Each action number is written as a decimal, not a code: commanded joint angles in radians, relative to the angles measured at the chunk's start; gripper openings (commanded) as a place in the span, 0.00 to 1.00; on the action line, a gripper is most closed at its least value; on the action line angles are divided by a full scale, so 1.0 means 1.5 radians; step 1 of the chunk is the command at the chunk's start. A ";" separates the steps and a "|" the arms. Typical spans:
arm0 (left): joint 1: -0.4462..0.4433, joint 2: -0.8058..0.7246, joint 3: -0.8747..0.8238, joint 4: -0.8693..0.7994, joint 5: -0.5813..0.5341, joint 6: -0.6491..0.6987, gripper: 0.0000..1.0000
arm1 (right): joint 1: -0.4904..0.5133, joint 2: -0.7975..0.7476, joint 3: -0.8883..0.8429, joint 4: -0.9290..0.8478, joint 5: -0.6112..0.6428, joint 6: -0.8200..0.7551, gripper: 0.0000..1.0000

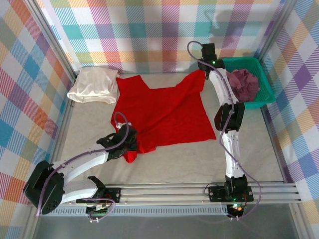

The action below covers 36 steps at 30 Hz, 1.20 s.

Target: Fold and stack the t-shirts

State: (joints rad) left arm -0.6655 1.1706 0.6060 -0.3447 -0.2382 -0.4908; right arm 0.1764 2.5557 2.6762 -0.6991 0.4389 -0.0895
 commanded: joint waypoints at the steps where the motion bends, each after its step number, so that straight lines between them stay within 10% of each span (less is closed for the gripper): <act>1: -0.012 -0.004 0.020 0.009 0.009 0.020 0.03 | -0.003 -0.088 0.016 -0.074 -0.024 0.038 0.35; 6: -0.013 -0.126 -0.019 0.038 -0.004 0.024 0.38 | 0.000 -0.268 -0.170 -0.111 -0.127 0.113 0.41; 16: 0.071 -0.129 0.034 -0.020 -0.002 0.049 0.41 | 0.063 -0.616 -0.947 0.141 -0.266 0.296 0.17; 24: 0.222 0.071 0.125 0.023 0.083 0.053 0.28 | 0.063 -0.505 -0.998 0.175 -0.258 0.301 0.02; 36: 0.261 0.498 0.482 -0.043 0.063 0.129 0.00 | 0.058 -0.444 -1.037 0.209 -0.237 0.347 0.00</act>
State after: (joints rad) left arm -0.2928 1.8076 1.2148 -0.3378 -0.1566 -0.3367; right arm 0.2691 1.9118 1.1965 -0.3809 0.0631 0.3786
